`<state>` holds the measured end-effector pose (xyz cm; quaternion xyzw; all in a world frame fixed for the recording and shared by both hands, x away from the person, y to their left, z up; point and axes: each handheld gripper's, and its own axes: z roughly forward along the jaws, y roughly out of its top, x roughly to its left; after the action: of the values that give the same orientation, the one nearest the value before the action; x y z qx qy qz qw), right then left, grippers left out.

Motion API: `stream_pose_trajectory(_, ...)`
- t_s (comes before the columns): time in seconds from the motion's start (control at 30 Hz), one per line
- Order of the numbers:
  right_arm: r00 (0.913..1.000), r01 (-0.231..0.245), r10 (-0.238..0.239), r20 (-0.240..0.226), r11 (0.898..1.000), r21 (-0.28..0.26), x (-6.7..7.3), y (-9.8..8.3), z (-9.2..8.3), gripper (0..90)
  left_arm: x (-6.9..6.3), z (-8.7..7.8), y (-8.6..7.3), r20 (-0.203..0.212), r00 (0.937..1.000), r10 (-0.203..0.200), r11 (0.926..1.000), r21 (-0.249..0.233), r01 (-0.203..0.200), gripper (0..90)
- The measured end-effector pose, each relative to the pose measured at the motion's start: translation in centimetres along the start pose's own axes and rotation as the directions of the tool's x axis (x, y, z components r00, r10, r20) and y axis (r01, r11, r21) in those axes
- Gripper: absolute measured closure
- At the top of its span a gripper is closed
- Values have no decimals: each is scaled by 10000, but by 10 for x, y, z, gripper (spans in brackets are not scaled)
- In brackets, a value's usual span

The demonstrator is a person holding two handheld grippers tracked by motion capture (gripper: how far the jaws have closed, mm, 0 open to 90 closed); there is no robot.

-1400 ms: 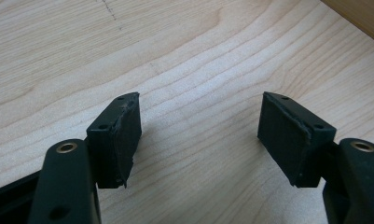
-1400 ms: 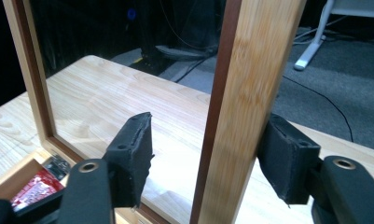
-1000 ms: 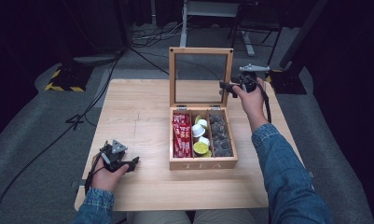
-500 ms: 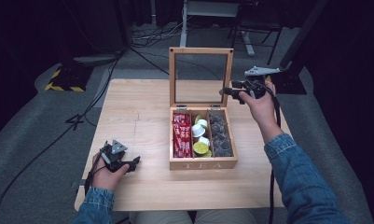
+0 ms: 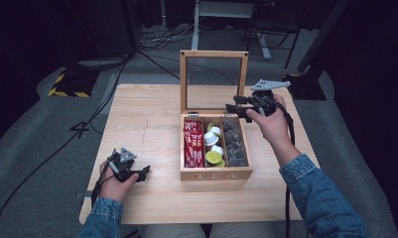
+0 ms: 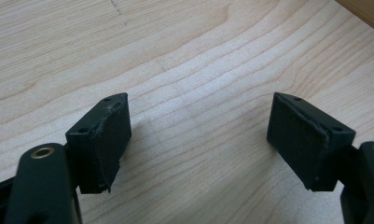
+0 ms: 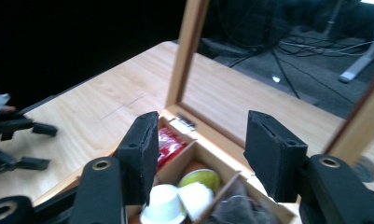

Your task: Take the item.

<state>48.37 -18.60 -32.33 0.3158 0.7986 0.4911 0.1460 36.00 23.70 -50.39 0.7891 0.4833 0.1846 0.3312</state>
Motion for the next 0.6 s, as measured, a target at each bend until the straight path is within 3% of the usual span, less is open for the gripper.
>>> stream_pose_trajectory(0.4,9977,239,-232,-629,9996,113,29,-2,15,395,0,1,1,21,10000,50,10000,19,-50,212)
stream_pose_trajectory(0.6,9979,91,-76,-647,9997,240,39,-4,25,294,0,1,1,20,10000,62,10000,13,-62,212)
